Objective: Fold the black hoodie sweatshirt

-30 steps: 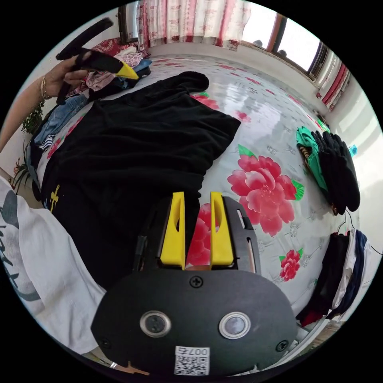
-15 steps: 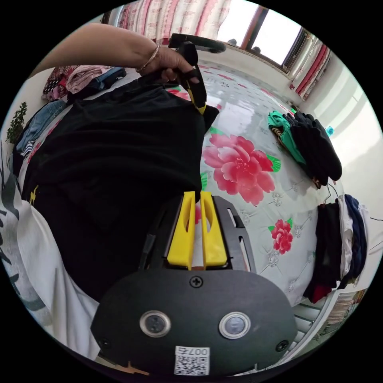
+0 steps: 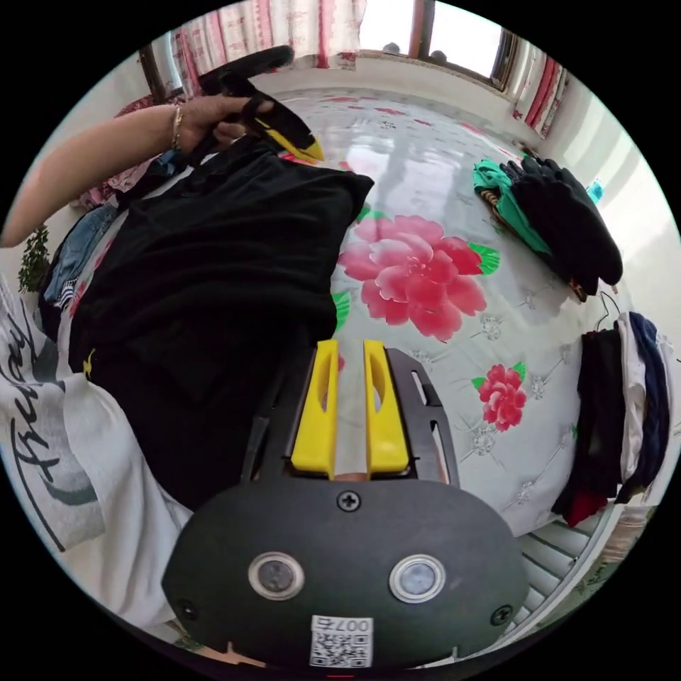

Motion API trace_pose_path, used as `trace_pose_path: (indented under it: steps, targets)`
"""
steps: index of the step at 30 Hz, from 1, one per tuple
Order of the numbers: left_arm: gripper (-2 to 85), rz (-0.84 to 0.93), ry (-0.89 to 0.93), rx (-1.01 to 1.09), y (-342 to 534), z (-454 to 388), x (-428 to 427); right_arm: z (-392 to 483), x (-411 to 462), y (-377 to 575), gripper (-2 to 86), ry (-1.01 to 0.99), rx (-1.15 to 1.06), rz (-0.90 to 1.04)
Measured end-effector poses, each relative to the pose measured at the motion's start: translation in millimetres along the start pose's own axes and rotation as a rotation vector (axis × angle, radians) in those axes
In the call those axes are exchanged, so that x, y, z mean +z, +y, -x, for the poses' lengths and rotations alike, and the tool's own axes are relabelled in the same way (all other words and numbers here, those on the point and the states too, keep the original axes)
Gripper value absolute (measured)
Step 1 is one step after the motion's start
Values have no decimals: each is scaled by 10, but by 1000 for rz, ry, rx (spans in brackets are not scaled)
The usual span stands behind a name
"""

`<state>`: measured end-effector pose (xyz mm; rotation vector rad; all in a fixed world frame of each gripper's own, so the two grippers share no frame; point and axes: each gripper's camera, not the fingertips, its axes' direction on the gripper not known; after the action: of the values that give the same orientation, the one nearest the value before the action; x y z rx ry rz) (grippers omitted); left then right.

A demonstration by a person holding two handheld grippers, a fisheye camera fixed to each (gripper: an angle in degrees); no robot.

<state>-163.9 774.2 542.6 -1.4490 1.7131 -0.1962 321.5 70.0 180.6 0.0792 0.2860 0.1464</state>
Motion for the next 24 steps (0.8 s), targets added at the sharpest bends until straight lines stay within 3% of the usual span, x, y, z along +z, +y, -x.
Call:
trace_pose_path:
  steps: [4,11,16,20,24]
  targets:
    - [123,-31,-127,-83,1156,35,-486,-9,-280,-79,45,-29,-18,-81]
    - [126,67,-138,-377,3046,-1,-784,910,-299,-547,67,-208,-397,-90]
    - [126,77,-37,-459,3578,-44,-800,1739,-180,-648,70,-318,-700,-32]
    - [124,100,81,-398,3559,-121,-688,2176,75,-608,52,-318,-867,127]
    - [121,158,12,-266,3478,-302,-736,2249,52,-459,13,-213,-920,143]
